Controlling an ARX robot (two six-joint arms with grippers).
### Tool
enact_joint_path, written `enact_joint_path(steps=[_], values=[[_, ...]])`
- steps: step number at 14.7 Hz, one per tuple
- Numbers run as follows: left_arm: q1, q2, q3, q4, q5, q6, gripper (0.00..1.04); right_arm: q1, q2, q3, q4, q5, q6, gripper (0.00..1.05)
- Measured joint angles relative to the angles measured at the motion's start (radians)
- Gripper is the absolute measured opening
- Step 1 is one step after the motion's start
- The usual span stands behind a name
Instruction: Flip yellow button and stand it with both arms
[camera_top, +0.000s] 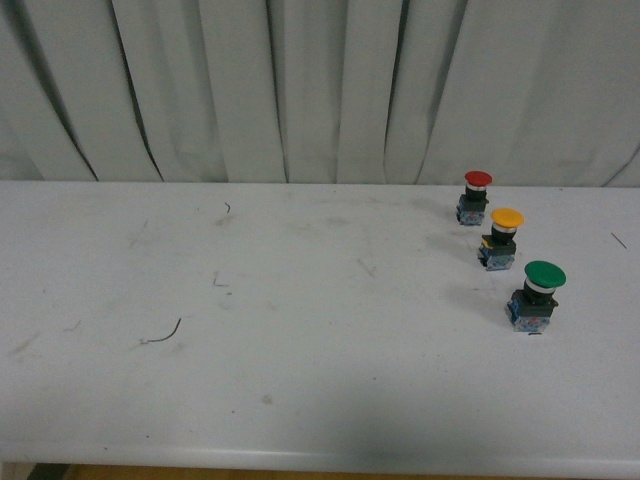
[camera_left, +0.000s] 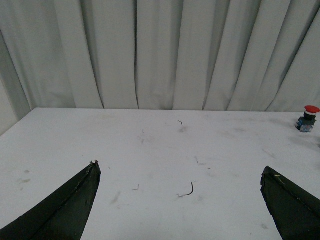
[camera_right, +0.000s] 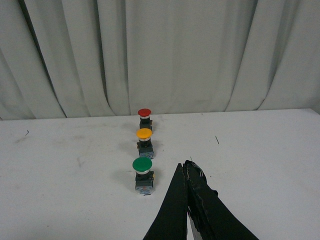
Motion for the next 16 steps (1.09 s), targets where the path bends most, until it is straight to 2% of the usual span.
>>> enact_joint_path(steps=[2,10,12,16], values=[[0.0,0.0,0.0,0.0,0.0,0.0,0.98,0.0,-0.035,-0.032,0.019,0.0,0.0,0.02],[0.0,0.0,0.0,0.0,0.0,0.0,0.98,0.0,-0.202,-0.035,-0.154,0.0,0.0,0.02],[0.0,0.0,0.0,0.0,-0.001,0.0,0.98,0.0,-0.346,-0.035,-0.34,0.0,0.0,0.02],[0.0,0.0,0.0,0.0,0.0,0.0,0.98,0.0,-0.372,-0.035,-0.335,0.0,0.0,0.02]])
